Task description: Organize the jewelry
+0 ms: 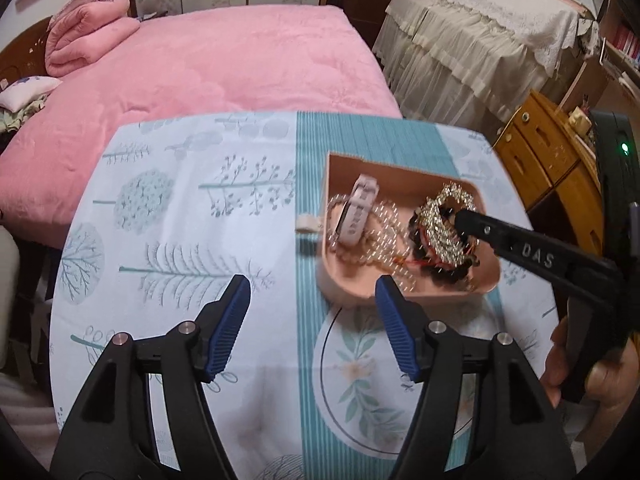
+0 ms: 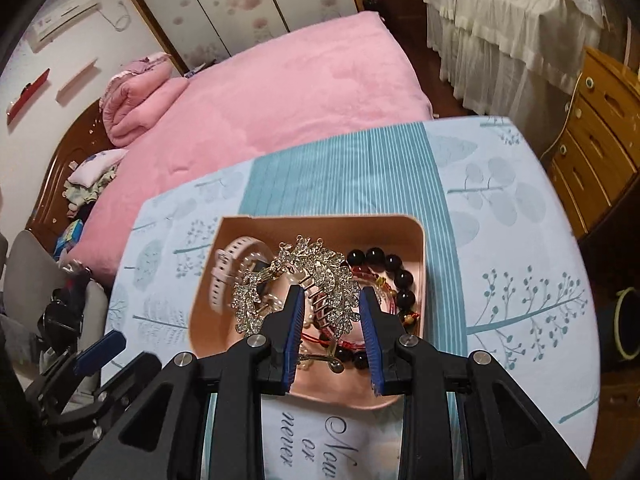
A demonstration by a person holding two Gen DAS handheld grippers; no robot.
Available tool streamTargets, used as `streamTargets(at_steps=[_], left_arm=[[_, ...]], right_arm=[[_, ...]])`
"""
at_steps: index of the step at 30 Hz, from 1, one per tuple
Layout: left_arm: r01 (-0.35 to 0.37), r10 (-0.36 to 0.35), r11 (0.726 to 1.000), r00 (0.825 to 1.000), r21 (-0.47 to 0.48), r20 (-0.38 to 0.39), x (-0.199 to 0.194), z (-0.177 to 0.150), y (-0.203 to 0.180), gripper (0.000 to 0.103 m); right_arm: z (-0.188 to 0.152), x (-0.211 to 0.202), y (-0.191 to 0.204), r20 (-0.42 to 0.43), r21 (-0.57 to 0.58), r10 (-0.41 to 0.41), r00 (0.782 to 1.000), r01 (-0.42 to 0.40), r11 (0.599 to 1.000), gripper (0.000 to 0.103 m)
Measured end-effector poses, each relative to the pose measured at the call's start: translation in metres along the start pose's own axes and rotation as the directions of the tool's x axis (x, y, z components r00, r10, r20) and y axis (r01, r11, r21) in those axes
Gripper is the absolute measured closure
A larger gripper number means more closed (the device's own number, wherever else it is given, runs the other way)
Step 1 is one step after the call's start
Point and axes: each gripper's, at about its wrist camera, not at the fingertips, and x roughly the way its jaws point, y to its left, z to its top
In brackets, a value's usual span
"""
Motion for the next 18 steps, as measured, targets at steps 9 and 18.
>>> streamTargets(at_steps=[9,18], left_arm=[[0.003,-0.004,1.000,0.999,-0.010,-0.041,0.014,-0.013,0.010,0.041],[-0.008,0.008,1.000,0.999,0.005,-0.050,0.006,-0.022,0.003,0.040]], right_arm=[[-0.006,0.029,-0.013,-0.043,0.014,-0.033,0.999,0.034,0.999,0.065],[-0.034,-0.003,-0.006,-0.014,-0.022,-0.022,1.000,0.022,1.000,0.061]])
